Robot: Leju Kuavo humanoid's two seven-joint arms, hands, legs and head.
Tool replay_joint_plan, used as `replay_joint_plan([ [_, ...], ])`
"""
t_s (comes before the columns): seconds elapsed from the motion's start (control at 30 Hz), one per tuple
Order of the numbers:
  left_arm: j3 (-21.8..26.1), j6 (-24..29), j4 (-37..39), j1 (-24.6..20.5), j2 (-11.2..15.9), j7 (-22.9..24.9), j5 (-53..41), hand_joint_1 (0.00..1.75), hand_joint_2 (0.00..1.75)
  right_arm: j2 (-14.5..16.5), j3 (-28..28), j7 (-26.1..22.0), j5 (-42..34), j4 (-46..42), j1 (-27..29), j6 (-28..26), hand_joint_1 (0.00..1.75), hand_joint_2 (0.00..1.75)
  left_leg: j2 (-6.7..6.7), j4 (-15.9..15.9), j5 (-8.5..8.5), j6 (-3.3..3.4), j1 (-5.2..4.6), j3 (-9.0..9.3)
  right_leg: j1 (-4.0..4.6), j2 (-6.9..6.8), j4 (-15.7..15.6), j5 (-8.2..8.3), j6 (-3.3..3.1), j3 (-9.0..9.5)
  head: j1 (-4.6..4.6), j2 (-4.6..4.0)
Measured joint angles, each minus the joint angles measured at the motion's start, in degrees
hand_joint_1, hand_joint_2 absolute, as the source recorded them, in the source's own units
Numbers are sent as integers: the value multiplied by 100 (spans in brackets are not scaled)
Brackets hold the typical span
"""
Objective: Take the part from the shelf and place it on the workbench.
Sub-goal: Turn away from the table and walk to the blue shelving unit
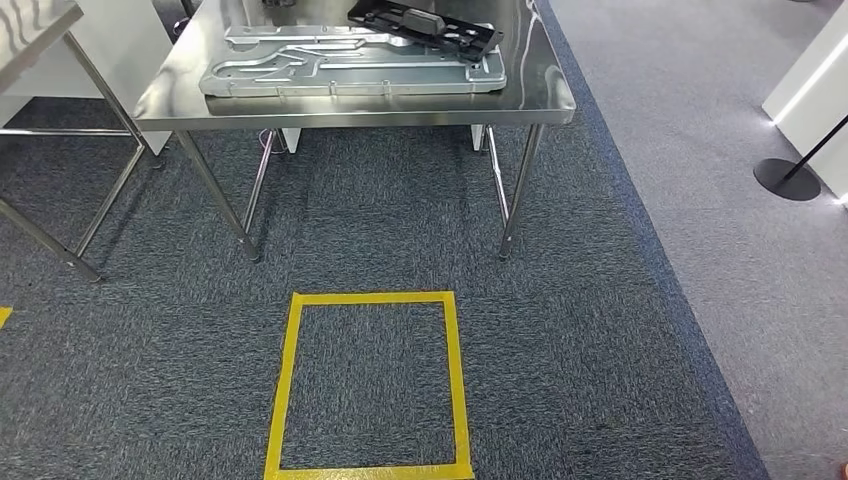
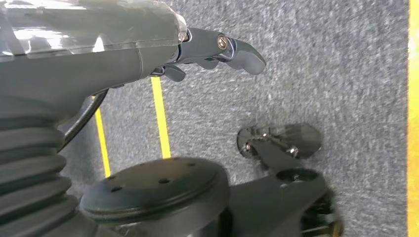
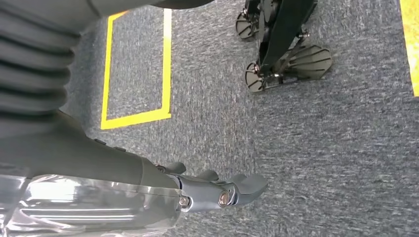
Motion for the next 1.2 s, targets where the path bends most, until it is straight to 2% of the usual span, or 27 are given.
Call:
replay_joint_plan([
  [0.1,-15,-4,0,-11,2,-61,-5,0,175,1,0,-55,42,3,-8,3,0,175,-22,-82,40,146,-40,-20,-16,-1,-35,44,125,-14,1,0],
  [0.13,-18,-4,0,-16,2,-79,-5,0,175,5,0,-73,53,6,-8,10,0,175,-24,-108,73,195,-42,-21,-28,9,10,-1,149,-37,1,0],
  [0.17,-20,-2,0,-24,2,-91,-5,0,175,17,0,-90,66,10,-8,19,0,175,-23,-133,107,245,-41,-25,-35,23,159,-118,159,-105,1,0],
  [0.2,-23,-1,0,-33,2,-97,-6,0,175,33,0,-103,78,14,-6,28,0,175,-21,-148,135,284,-47,-32,-35,41,438,-304,156,-229,1,0],
  [0.27,-25,6,0,-41,2,-95,-7,0,175,73,0,-127,104,22,-1,44,0,175,-22,-148,165,333,-90,-77,-16,63,1212,-699,134,-576,1,0],
  [0.3,-26,12,0,-37,2,-90,-7,0,175,88,0,-134,116,25,2,46,0,175,-25,-145,174,347,-112,-94,-5,67,1500,-792,125,-704,1,0],
  [0.33,-26,21,0,-31,3,-80,-8,0,175,102,1,-141,127,28,6,48,0,175,-32,-140,180,355,-131,-105,7,68,1592,-771,111,-736,1,0],
  [0.37,-26,29,0,-26,3,-67,-10,0,175,111,2,-144,134,31,8,49,0,175,-40,-134,182,359,-146,-110,20,68,1464,-651,91,-662,1,0],
  [0.43,-26,40,0,-23,3,-39,-15,0,175,122,4,-146,141,34,6,49,0,175,-58,-112,180,355,-165,-112,50,73,756,-291,27,-295,1,0],
  [0.47,-27,43,0,-24,2,-27,-17,0,175,122,6,-147,142,34,-1,49,0,175,-63,-94,175,344,-178,-120,71,79,401,-173,-8,-120,1,0],
  [0.53,-28,54,0,-23,2,5,-20,0,175,122,9,-151,144,34,-11,57,0,175,-65,-66,171,303,-188,-146,108,91,18,-87,-60,53,1,0],
  [0.63,-27,72,0,-9,1,40,-20,0,175,122,11,-156,145,36,-2,72,0,175,-62,-55,173,222,-182,-156,105,87,-47,-46,-119,61,1,0],
  [0.67,-27,74,0,-2,1,47,-20,0,175,117,12,-157,145,37,-2,81,0,175,-58,17,113,190,-181,-182,87,78,-79,-22,-147,70,1,0],
  [0.73,-27,73,0,7,2,71,-16,0,175,98,13,-158,145,41,-6,115,0,175,-47,495,-194,120,-153,-385,58,55,-123,16,-184,78,0,0],
  [0.8,-25,36,0,0,2,94,-10,0,175,74,13,-167,138,45,-6,158,0,175,-42,1229,-558,53,-113,-699,58,35,-125,26,-191,61,-1,0],
  [0.83,-25,2,0,-6,2,104,-10,0,175,66,13,-182,132,49,-3,183,0,175,-40,1455,-626,27,-93,-779,57,23,-124,30,-187,56,0,0],
  [0.87,-25,-40,0,-11,2,114,-15,0,175,59,13,-210,123,52,-3,213,0,175,-37,1479,-587,8,-72,-755,54,14,-122,35,-179,52,-1,0],
  [0.9,-26,-78,0,-13,4,126,-24,0,175,55,13,-250,114,56,-4,245,0,175,-34,1274,-449,-8,-50,-619,46,10,-120,41,-168,53,-1,0],
  [0.97,-28,-136,0,-10,11,152,-49,0,175,55,13,-344,106,61,-11,316,0,175,-19,457,-118,-17,-20,-164,36,10,-107,54,-124,56,-1,0],
  [1.0,-41,-154,0,-10,14,165,-53,0,175,55,15,-384,113,61,-17,344,0,175,-21,116,-20,6,-24,4,36,13,-101,60,-89,53,-1,0],
  [1.03,-71,-169,0,-3,16,177,-34,0,175,55,24,-414,121,60,-22,365,0,175,-23,-93,17,40,-34,96,41,14,-103,68,-49,50,0,0],
  [1.13,-338,-193,-1,83,50,213,251,0,175,55,135,-448,69,35,-20,415,0,175,-37,-198,51,188,-67,106,23,19,-126,97,74,53,1,0],
  [1.17,-461,-199,-3,114,68,220,402,0,175,57,187,-449,21,25,-7,428,0,175,-34,-223,82,237,-69,108,12,27,-69,50,102,28,1,0],
  [1.2,-585,-205,-8,133,85,223,560,0,175,63,238,-446,-33,19,13,435,0,175,-32,-249,118,283,-68,104,6,38,96,-73,118,-45,1,0],
])
